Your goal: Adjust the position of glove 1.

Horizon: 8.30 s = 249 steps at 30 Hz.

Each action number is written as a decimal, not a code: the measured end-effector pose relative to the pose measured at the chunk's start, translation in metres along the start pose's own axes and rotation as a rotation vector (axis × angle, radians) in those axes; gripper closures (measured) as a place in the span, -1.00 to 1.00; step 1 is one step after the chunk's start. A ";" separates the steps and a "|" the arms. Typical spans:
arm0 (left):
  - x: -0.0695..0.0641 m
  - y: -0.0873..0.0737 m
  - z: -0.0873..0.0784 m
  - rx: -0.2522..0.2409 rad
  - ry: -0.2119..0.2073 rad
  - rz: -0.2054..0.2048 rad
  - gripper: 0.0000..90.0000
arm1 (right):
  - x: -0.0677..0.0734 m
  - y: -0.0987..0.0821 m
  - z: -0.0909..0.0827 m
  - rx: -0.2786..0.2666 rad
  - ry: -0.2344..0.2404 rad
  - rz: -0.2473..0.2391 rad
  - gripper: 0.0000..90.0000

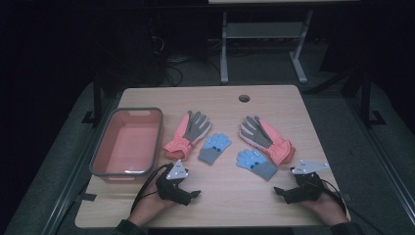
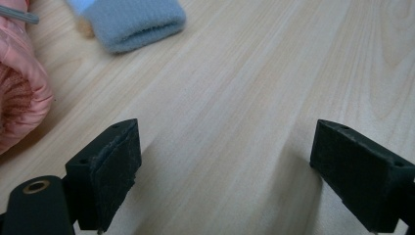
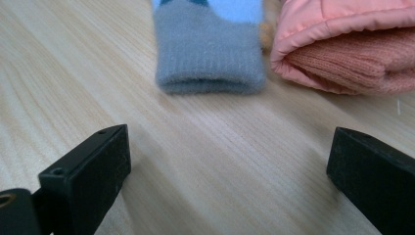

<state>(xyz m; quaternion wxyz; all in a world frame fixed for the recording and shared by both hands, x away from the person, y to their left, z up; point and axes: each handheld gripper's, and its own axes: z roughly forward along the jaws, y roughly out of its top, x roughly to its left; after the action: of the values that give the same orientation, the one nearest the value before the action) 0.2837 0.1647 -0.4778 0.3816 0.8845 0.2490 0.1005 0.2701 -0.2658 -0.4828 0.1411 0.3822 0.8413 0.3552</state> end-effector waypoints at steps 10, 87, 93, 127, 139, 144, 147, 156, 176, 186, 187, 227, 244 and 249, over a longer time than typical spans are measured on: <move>0.001 0.000 -0.001 0.007 0.005 -0.006 -0.76 | 0.000 0.001 -0.007 0.009 0.022 -0.017 -0.64; 0.001 -0.001 -0.003 0.011 0.010 0.002 -0.75 | 0.079 0.094 0.060 0.088 0.389 -0.244 1.00; 0.002 -0.001 -0.002 0.011 0.009 0.004 -0.75 | 0.096 0.102 0.071 0.084 0.418 -0.271 1.00; 0.002 -0.001 -0.003 0.016 0.011 0.015 -0.75 | 0.069 0.126 0.079 0.086 0.311 -0.169 0.64; 0.002 -0.001 -0.003 0.016 0.009 0.009 -0.75 | 0.041 0.094 0.040 0.113 0.251 -0.123 0.62; 0.002 -0.001 -0.003 0.016 0.009 0.010 -0.76 | 0.032 0.082 0.038 0.117 0.256 -0.092 0.54; 0.002 -0.001 -0.003 0.016 0.008 0.010 -0.76 | 0.034 0.083 0.044 0.124 0.274 -0.085 0.51; 0.002 -0.001 -0.003 0.016 0.008 0.010 -0.75 | 0.039 0.082 0.053 0.166 0.279 -0.118 1.00; 0.002 -0.001 -0.003 0.017 0.009 0.011 -0.76 | 0.053 0.084 0.055 0.135 0.254 -0.158 0.90; 0.002 -0.001 -0.003 0.016 0.008 0.011 -0.76 | 0.038 0.095 0.029 0.055 0.221 -0.125 0.91; 0.002 -0.001 -0.002 0.016 0.009 0.011 -0.76 | 0.035 0.097 0.024 0.048 0.215 -0.117 0.91; 0.002 -0.001 -0.002 0.013 0.006 0.012 -0.76 | 0.062 0.078 -0.002 0.139 0.280 -0.136 0.60; 0.001 0.000 -0.002 0.011 0.005 0.008 -0.76 | 0.079 0.077 0.039 0.211 0.153 -0.166 0.85; 0.001 0.000 -0.002 0.012 0.005 0.008 -0.76 | 0.077 0.078 0.038 0.191 0.181 -0.165 0.97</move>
<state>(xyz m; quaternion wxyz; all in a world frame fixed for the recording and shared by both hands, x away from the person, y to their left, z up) 0.2841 0.1665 -0.4767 0.3752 0.8875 0.2470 0.1026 0.2803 -0.1538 -0.4523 0.0565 0.2897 0.9091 0.2939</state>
